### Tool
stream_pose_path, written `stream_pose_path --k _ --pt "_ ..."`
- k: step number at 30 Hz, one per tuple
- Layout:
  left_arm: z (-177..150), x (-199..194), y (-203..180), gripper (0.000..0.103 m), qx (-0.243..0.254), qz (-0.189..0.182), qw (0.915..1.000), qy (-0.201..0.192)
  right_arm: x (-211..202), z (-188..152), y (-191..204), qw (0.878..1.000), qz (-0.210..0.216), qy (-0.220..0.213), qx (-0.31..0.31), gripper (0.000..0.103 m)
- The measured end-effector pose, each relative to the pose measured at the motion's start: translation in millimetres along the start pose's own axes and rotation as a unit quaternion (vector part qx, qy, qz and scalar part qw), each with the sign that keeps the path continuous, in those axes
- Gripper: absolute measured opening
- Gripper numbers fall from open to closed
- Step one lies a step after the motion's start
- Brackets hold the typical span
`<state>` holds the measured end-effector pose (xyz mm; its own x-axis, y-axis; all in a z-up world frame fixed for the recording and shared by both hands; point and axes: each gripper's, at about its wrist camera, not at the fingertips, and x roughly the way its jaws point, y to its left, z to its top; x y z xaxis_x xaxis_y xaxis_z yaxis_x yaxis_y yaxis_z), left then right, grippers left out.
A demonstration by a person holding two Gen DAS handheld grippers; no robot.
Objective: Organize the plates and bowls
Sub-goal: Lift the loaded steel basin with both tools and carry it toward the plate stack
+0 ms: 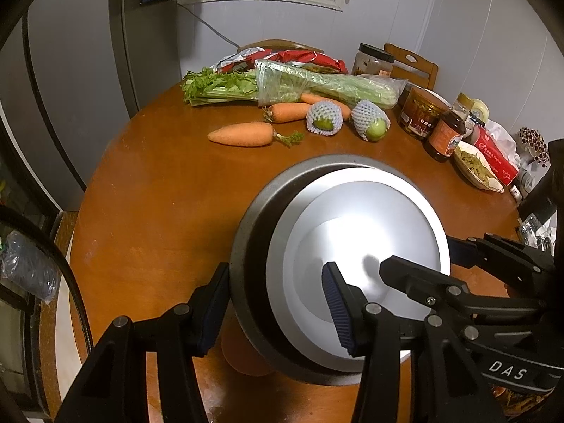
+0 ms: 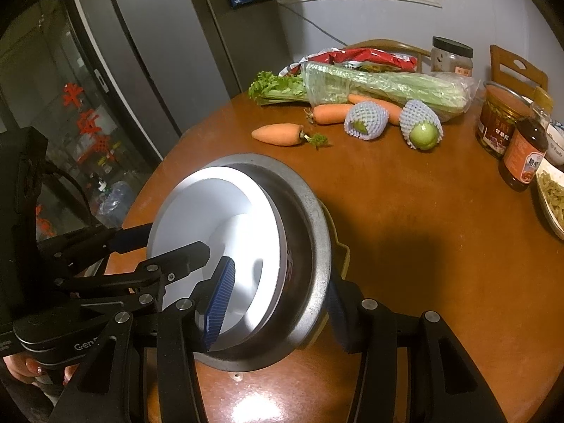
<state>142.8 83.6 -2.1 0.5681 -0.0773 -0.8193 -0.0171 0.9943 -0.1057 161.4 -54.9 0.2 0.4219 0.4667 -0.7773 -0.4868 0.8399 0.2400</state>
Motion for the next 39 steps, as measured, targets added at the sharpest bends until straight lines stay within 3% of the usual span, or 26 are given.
stream_pose_path --k 39 --pt "-1.4 -7.9 -1.4 0.053 0.007 0.015 0.9997 -0.018 0.0 -0.3 4.0 0.999 -0.038 0.005 -0.014 0.052"
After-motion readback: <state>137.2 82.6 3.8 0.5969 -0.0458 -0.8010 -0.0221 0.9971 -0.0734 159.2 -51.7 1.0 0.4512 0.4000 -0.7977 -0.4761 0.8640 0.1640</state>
